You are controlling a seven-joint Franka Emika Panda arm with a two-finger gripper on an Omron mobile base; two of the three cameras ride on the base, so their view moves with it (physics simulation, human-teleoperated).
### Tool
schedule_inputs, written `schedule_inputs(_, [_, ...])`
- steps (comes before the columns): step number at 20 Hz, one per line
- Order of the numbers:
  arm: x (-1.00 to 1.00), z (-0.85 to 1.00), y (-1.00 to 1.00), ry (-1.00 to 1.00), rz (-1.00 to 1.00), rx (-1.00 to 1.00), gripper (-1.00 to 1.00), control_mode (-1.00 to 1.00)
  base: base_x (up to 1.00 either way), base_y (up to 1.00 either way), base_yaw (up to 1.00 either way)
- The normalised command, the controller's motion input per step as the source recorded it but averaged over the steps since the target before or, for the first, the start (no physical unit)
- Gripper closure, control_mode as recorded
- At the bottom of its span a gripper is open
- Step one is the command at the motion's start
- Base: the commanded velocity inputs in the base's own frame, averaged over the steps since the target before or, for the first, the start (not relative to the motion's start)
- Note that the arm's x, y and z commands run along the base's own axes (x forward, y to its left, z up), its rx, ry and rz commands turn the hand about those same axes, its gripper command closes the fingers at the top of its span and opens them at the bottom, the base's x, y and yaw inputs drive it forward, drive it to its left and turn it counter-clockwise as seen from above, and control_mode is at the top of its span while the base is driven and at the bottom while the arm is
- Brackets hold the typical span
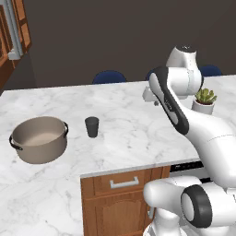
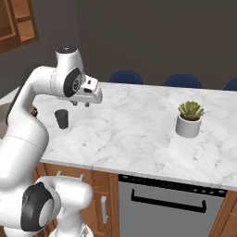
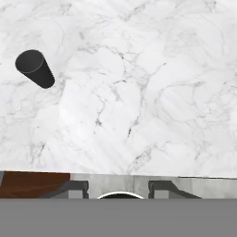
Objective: Pick the pot and glass cup and place them in the sink. Then turn on the water.
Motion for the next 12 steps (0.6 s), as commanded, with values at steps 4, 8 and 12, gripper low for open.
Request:
schedule_inputs(4, [0.15,0.00,0.00,0.00,0.00,0.00,-1.00,-1.00,0.00,0.00,0.00])
schedule_inputs(8, [0.26,-0.07,0.11,0.00,0.00,0.00,-1.00,-1.00,0.00,0.00,0.00])
schedule_inputs(12, [0.35,-0.12,0.39,0.00,0.00,0.00,-1.00,-1.00,0.00,0.00,0.00])
